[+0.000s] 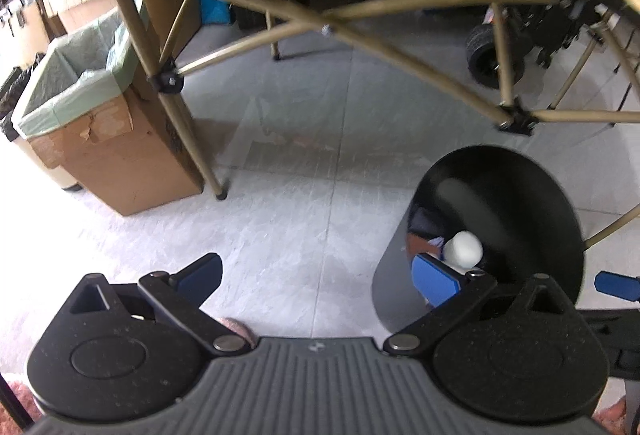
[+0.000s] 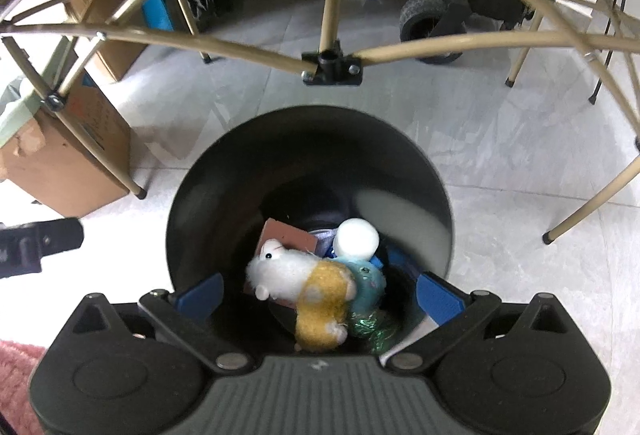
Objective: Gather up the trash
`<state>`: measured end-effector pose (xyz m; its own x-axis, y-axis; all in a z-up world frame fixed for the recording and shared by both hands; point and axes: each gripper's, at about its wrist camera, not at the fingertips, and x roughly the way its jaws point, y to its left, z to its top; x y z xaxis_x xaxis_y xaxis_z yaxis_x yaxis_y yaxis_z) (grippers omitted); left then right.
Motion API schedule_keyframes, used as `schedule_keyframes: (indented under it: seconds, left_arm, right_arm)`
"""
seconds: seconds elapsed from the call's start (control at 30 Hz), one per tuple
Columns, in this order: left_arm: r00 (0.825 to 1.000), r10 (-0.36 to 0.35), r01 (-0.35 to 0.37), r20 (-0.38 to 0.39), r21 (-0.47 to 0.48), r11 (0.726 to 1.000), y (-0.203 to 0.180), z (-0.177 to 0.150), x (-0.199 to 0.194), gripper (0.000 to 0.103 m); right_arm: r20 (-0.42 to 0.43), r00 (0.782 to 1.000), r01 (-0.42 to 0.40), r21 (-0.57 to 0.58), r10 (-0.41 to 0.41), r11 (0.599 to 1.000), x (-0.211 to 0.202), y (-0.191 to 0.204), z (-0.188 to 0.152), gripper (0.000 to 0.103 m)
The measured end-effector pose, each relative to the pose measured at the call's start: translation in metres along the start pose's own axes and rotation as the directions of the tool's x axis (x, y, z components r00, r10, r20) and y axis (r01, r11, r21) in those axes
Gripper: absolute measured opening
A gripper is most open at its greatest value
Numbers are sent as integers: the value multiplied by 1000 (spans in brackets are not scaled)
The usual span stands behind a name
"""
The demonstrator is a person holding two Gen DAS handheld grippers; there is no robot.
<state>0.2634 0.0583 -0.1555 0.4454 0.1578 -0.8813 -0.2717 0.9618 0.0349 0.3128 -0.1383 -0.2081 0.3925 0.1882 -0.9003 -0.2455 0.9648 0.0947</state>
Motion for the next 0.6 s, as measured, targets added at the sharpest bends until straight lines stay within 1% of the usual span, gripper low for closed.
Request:
schedule_keyframes:
  seconds: [0.17, 0.3, 0.47, 0.6]
  left_arm:
    - [995, -52, 51, 88, 22, 998, -12, -5, -35, 103]
    - [986, -98, 90, 135, 62, 994, -20, -19, -63, 103]
    - [964, -138, 114, 228, 113, 987, -26, -37, -105, 103]
    - [947, -162, 123, 277, 153, 981, -29, -53, -134, 103]
  right_arm:
    - [78, 996, -33, 16, 31, 999, -45, -16, -14, 103]
    - [134, 990, -58, 49, 51, 997, -77, -35, -37, 103]
    - [198, 979, -63, 62, 50, 996, -119, -49, -72, 103]
    - [250, 967, -58, 46, 45, 997, -154, -48, -93, 103]
